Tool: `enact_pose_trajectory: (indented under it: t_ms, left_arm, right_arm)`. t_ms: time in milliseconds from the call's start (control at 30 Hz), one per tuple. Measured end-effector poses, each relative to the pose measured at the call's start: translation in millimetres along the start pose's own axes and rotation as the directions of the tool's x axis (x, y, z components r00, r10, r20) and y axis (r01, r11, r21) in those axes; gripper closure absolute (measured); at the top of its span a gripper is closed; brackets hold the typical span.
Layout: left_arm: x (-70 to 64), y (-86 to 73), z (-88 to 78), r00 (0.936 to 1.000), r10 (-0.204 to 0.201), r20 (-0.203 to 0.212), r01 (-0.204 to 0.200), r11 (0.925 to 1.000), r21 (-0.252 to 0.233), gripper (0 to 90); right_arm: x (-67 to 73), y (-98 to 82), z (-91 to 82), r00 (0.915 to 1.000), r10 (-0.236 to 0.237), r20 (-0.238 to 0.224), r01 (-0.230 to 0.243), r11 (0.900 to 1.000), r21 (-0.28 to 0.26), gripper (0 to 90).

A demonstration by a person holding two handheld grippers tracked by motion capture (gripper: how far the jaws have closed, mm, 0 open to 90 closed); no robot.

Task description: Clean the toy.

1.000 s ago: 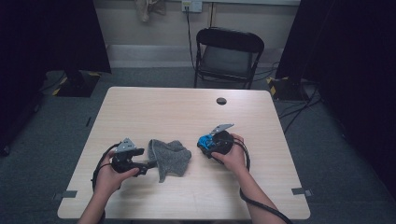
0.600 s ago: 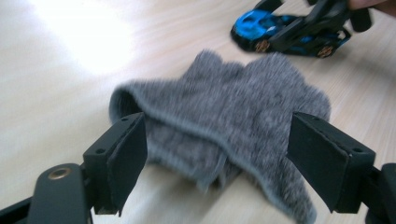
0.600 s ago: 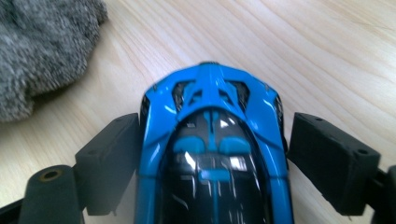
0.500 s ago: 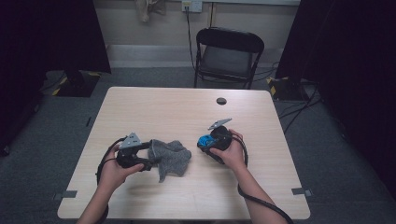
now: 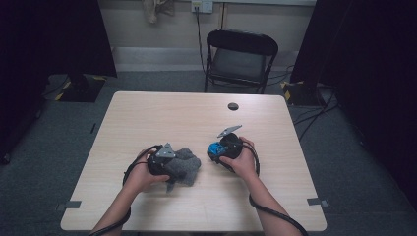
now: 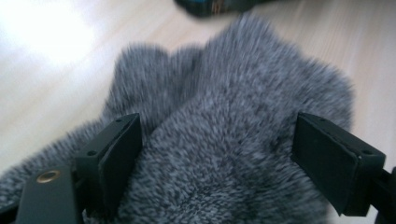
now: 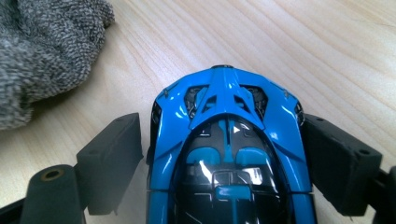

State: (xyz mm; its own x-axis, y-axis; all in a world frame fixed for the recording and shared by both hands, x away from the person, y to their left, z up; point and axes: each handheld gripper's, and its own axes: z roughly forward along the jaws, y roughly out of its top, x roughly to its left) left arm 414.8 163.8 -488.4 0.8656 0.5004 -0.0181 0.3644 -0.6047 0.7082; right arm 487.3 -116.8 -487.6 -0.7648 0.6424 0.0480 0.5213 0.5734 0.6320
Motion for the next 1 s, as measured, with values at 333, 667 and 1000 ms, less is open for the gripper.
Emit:
enact_pose_trajectory:
  t_ms: [333,667,1000]
  left_arm:
    - [-3.5,-11.9,0.0,0.9991,-0.003,-0.043,0.001,0.9994,-0.035,26.7]
    - [-2.4,-13.9,-8.2,0.9959,-0.063,-0.064,0.061,0.9975,-0.035,55.5]
    - [-1.8,-15.0,-8.1,0.9963,-0.064,-0.058,0.061,0.9970,-0.047,54.9]
  right_arm:
    - [2.5,4.0,6.1,0.9997,-0.012,0.020,0.012,1.000,0.018,14.8]
    - [4.1,-3.9,0.3,0.9979,0.008,0.064,-0.008,1.000,-0.009,24.4]
    - [5.5,-15.6,-10.6,0.9979,0.013,0.063,-0.013,1.000,0.002,24.2]
